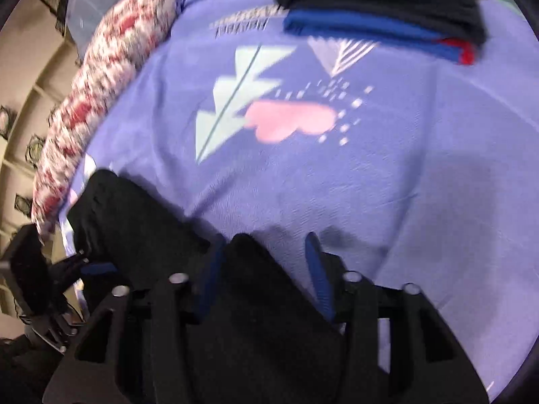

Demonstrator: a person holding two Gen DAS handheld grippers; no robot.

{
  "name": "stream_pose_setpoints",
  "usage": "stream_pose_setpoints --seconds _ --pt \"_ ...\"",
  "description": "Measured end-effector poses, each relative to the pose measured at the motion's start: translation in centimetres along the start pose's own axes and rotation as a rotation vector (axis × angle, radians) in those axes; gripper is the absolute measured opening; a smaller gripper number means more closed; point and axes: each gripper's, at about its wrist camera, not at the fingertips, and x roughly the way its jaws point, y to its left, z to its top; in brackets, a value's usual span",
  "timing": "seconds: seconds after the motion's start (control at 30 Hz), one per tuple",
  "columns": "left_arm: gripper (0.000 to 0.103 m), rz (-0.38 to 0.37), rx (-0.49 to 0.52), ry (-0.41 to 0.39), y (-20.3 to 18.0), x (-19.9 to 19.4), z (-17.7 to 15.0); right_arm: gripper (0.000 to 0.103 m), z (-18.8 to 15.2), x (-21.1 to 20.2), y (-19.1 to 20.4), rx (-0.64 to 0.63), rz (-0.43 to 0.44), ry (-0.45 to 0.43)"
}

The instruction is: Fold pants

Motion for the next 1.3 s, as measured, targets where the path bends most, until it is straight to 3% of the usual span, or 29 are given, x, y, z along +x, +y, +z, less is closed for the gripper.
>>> stream_pose_setpoints --seconds 0.03,0.13,0.23,0.47,0.5,0.57,0.67,0.73,0.8,0.87,0.97,1.03,1.1,1.17,1.2,1.23,1.3 --pt "0.091 0.001 0.004 0.002 0.0 0.0 0.0 0.006 -0.1 0.6 0.2 -0.012 0.022 0.038" --pt "0.091 -0.003 0.017 0.003 0.0 -0.1 -0.1 0.003 -0.8 -0.5 1.1 -0.081 -0.019 0.016" --pt "0.091 -0.009 0.015 0.001 -0.1 -0.1 0.0 0.0 0.0 -2.1 -0.4 -0.009 -0.026 -0.063" --pt "0.091 -0.003 0.012 -0.008 -0.2 -0.2 -0.5 0.0 0.7 -1.7 -0.2 -0.004 -0.037 -0.086" --pt "0.091 0.0 0.015 -0.007 -0.3 -0.2 -0.5 0.003 0.8 -1.7 -0.3 -0.002 -0.02 -0.08" --pt "0.091 0.006 0.018 -0.006 -0.5 -0.2 -0.5 0.026 1.5 -0.8 -0.2 0.016 0.03 -0.03" --pt "0.092 0.011 0.016 -0.007 -0.6 -0.2 -0.5 0.03 1.9 -0.1 1.0 -0.049 -0.011 0.017" --pt "0.092 0.014 0.015 -0.005 -0.7 -0.1 -0.4 0.025 2.0 1.0 1.7 -0.078 -0.05 0.068" --pt "0.092 0.016 0.014 -0.005 -0.7 -0.1 -0.2 0.01 2.3 1.8 2.6 -0.117 -0.083 0.09" --pt "0.092 0.014 0.012 -0.01 -0.7 -0.1 -0.2 0.0 2.5 1.0 2.9 -0.137 -0.132 0.033" --pt "0.091 0.018 0.013 0.0 -0.6 -0.1 -0.1 0.0 3.1 0.1 0.1 -0.048 -0.218 -0.034" --pt "0.091 0.022 0.009 0.001 -0.6 -0.8 0.0 0.0 2.4 -2.7 -1.3 0.021 -0.191 -0.148" --pt "0.091 0.017 0.015 -0.016 -0.4 -1.9 0.0 0.003 0.7 -5.8 -1.1 0.044 -0.109 -0.234" --pt "0.092 0.04 0.027 -0.037 -0.1 -2.9 -0.1 0.013 -2.2 -7.9 0.1 0.038 -0.051 -0.249" --pt "0.093 0.059 0.018 -0.03 0.5 -2.9 -0.1 0.028 -4.3 -8.6 0.7 0.04 -0.03 -0.246" --pt "0.093 0.069 0.0 -0.018 1.1 -2.6 -0.2 0.041 -6.4 -8.8 1.2 0.05 -0.036 -0.243" --pt "0.093 0.048 -0.045 -0.011 2.8 -1.9 -0.6 0.044 -9.4 -7.6 1.0 0.103 -0.067 -0.21"
